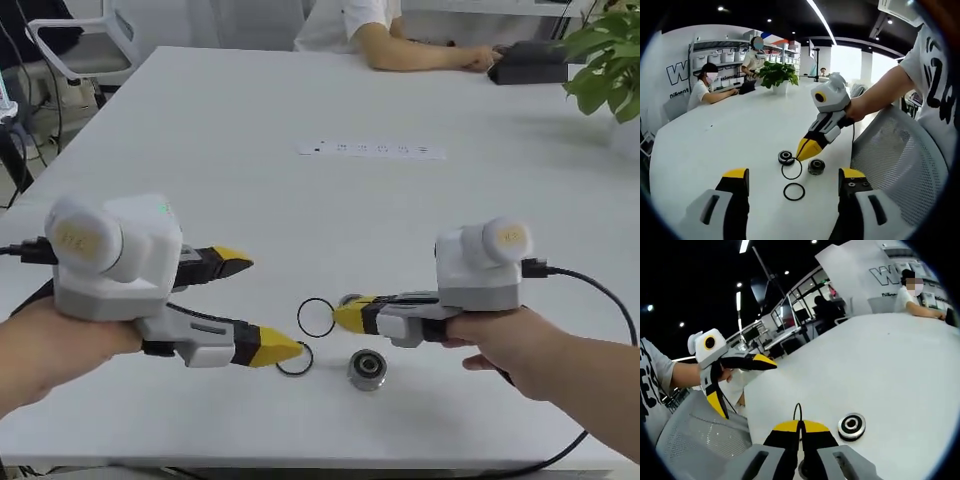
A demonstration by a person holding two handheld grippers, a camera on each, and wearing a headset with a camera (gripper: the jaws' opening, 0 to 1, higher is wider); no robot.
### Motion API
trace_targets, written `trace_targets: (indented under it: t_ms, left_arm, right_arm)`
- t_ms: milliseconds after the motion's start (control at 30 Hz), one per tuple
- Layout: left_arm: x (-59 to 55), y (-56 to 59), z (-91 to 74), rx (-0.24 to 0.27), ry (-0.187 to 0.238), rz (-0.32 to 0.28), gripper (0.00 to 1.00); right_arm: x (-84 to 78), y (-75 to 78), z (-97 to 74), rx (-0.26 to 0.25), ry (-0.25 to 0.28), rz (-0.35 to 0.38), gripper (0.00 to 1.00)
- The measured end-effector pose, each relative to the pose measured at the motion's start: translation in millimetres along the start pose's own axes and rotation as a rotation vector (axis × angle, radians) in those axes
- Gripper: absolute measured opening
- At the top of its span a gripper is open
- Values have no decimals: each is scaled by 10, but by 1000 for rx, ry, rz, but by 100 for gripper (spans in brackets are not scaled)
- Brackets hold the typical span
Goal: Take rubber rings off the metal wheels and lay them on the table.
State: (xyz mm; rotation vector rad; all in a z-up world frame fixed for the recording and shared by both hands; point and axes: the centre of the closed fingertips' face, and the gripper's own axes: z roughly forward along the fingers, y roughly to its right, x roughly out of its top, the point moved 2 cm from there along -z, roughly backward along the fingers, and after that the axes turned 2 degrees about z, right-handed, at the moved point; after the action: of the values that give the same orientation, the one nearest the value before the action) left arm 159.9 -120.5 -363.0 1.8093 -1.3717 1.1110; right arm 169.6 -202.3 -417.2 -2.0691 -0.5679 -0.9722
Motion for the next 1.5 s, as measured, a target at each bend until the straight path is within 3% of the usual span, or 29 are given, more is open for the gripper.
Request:
trace_targets:
  t_ms: [367,667,1000,1333,1500]
  left_arm:
    - [-169,17,-104,10,-37,4,79]
    - [-301,52,-143,2,-77,7,84]
    - [-358,50,-157,-2,-99,-5,84]
    - [-398,49,-135,-5,-122,-7,83]
    - [-382,43,-96,-11,-130,-4,83]
  right_arm:
    - [-182,-128,212,30,-81,-37,0]
    - [-256,-121,279,21,-112,-29,0]
    - [-308,-82,309,-10,-138,-37,0]
    - [-285,-1,265,-48,-122,-60,9]
    - [-192,19,206,-55,-79,-73,17]
